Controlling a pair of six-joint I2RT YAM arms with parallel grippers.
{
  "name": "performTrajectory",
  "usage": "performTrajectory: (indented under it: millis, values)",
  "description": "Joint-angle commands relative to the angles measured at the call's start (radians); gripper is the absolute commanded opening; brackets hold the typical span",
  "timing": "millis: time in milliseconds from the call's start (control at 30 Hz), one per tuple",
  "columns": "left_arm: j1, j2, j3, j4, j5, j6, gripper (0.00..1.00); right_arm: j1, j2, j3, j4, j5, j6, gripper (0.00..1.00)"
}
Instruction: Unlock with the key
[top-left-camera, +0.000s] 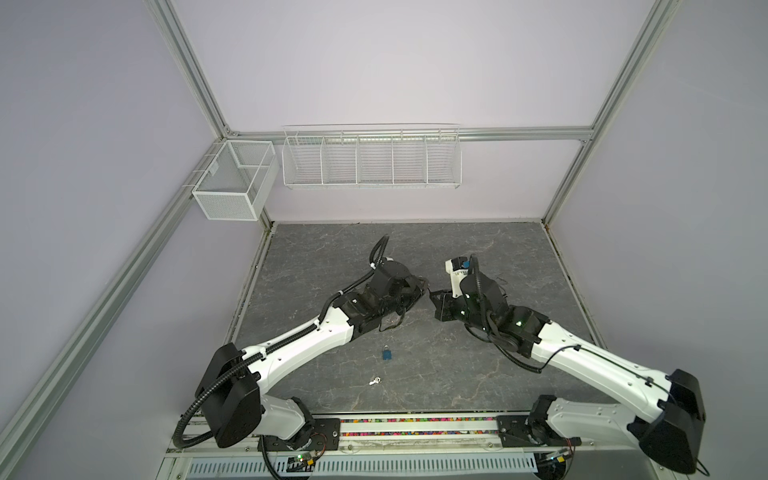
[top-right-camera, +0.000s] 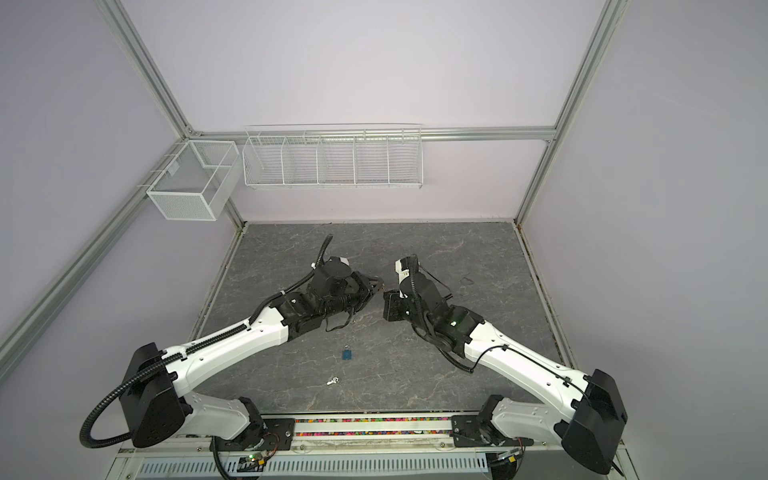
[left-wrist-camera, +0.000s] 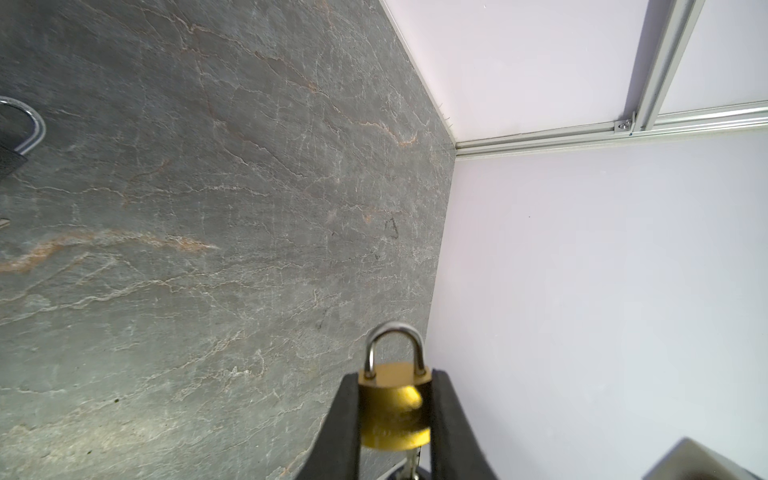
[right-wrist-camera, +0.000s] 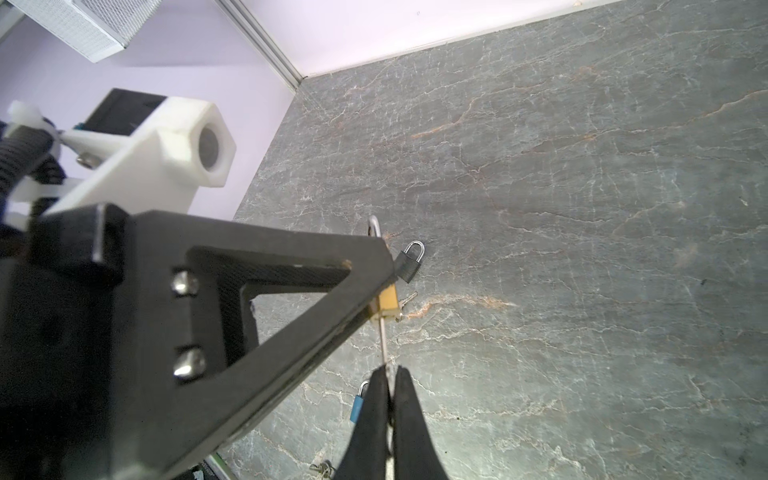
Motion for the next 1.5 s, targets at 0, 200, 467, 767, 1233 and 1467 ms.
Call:
performTrajectory:
  millis: [0, 200, 467, 767, 1233, 1467]
  values:
    - [-0.002, -0.008, -0.004, 0.018, 0.007, -0.012, 0.0, -0.001, 0.018, 0.024, -0.007, 0.022, -0.002, 0.07]
    - [-0.003, -0.008, -0.006, 0.031, 0.012, -0.018, 0.0, 0.0, 0.023, 0.024, 0.003, 0.006, -0.013, 0.07]
    - [-0.018, -0.004, 0.012, 0.009, 0.001, 0.001, 0.0, -0.001, 0.042, 0.07, -0.008, -0.018, -0.002, 0.06]
    - [-0.047, -0.001, 0.05, -0.041, -0.02, 0.049, 0.0, -0.012, 0.045, 0.077, 0.061, -0.133, 0.069, 0.07]
    - [-0.051, -0.032, 0.034, -0.001, 0.127, 0.049, 0.0, -0.034, 0.005, 0.066, 0.079, -0.13, -0.083, 0.06]
    - [-0.056, -0.04, 0.036, 0.007, 0.141, 0.044, 0.0, -0.05, 0.002, 0.07, 0.15, -0.214, 0.002, 0.07]
